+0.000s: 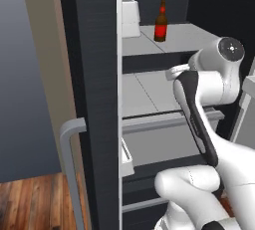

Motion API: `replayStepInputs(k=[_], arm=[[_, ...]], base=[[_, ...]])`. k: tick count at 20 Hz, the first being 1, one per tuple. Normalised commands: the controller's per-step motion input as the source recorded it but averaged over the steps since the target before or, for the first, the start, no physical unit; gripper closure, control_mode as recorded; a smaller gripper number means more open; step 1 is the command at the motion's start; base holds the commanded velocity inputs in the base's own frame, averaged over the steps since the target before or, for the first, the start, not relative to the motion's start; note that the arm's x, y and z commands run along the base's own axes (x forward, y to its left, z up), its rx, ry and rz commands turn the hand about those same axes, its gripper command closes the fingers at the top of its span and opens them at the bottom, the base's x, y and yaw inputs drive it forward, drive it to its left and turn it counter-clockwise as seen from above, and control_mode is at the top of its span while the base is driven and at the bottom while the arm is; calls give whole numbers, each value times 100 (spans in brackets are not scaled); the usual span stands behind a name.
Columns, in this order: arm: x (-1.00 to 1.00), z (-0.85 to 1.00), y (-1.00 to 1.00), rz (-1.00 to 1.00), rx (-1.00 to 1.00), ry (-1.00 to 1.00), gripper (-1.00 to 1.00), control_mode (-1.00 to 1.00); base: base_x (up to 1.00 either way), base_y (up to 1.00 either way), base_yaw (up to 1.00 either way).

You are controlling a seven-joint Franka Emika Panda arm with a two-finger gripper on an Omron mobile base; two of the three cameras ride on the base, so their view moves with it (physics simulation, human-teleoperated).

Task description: Place the beer on the top shelf of the fridge to keep it out of children's reach, and place the kiwi and lime on lower shelves for easy access.

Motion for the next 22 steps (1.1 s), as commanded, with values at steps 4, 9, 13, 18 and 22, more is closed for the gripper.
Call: replayStepInputs(k=[4,9,13,18,22], arm=[[-25,-8,1,0,-1,0,-100,-100],[-27,-12,0,0,0,0,-100,-100],[-30,-20,0,0,0,0,-100,-100],[-21,-18,0,0,0,0,-100,-100],[-5,-9,0,0,0,0,-100,-100]], base=[[0,0,0],[0,0,0],[0,0,0],[0,0,0],[0,0,0]])
